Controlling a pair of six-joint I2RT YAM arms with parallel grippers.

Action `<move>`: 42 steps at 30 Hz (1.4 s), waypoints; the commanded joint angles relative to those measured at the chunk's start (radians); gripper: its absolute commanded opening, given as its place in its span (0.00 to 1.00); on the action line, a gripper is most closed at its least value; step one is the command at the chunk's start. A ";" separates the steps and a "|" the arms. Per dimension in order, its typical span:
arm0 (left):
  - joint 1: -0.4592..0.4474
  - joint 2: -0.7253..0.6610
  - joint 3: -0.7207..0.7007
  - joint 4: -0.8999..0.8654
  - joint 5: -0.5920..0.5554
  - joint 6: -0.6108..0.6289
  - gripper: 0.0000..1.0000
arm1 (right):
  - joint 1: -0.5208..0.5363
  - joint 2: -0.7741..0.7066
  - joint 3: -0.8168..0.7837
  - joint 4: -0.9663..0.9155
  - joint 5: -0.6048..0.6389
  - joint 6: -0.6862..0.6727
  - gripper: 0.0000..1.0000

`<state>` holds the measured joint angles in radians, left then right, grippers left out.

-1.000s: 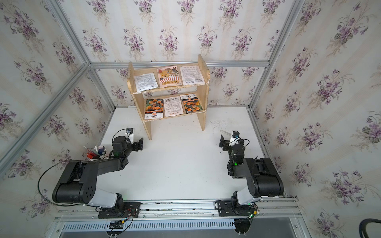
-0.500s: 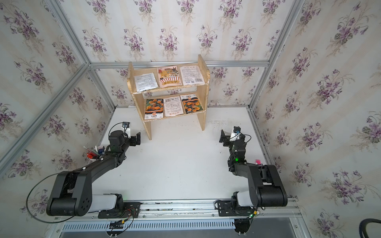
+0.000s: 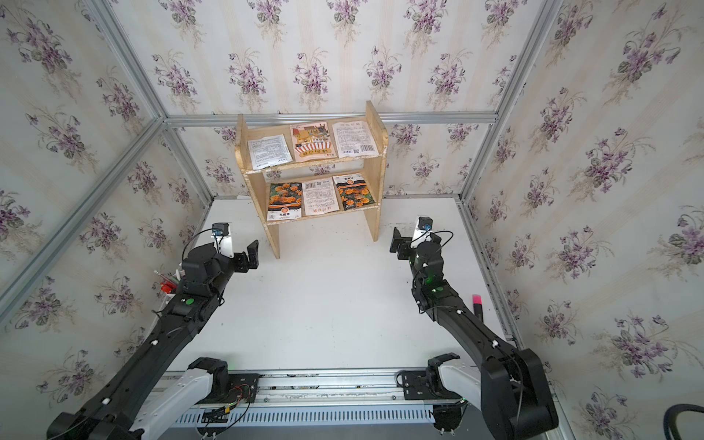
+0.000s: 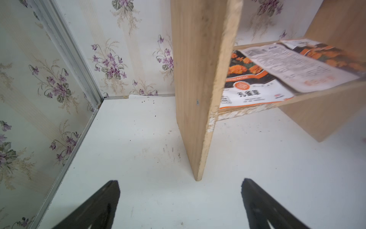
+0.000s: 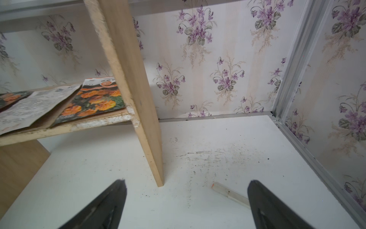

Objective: Take the seed bag off the shelf
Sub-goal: Pick up the seed packet from the shelf.

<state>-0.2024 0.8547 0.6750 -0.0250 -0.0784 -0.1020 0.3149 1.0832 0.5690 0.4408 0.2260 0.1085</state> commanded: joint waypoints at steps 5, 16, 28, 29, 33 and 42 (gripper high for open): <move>-0.099 -0.055 0.229 -0.357 0.015 -0.111 1.00 | 0.077 -0.104 0.109 -0.309 -0.047 0.124 1.00; -0.133 0.076 0.620 -0.662 0.158 -0.378 1.00 | 0.096 -0.214 0.262 -0.540 -0.129 0.244 1.00; -0.149 0.164 0.811 -0.634 0.236 -0.730 1.00 | 0.096 -0.275 0.251 -0.557 -0.168 0.301 0.98; -0.149 0.179 0.833 -0.636 0.242 -0.754 1.00 | 0.098 -0.275 0.250 -0.557 -0.174 0.306 0.97; -0.150 0.239 0.913 -0.642 0.248 -0.815 1.00 | 0.098 -0.289 0.233 -0.538 -0.191 0.319 0.96; -0.150 0.340 0.977 -0.576 0.199 -0.957 0.93 | 0.098 -0.323 0.223 -0.548 -0.184 0.328 0.95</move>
<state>-0.3531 1.1740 1.6348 -0.6487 0.1440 -0.9977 0.4122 0.7696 0.7956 -0.1246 0.0380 0.4271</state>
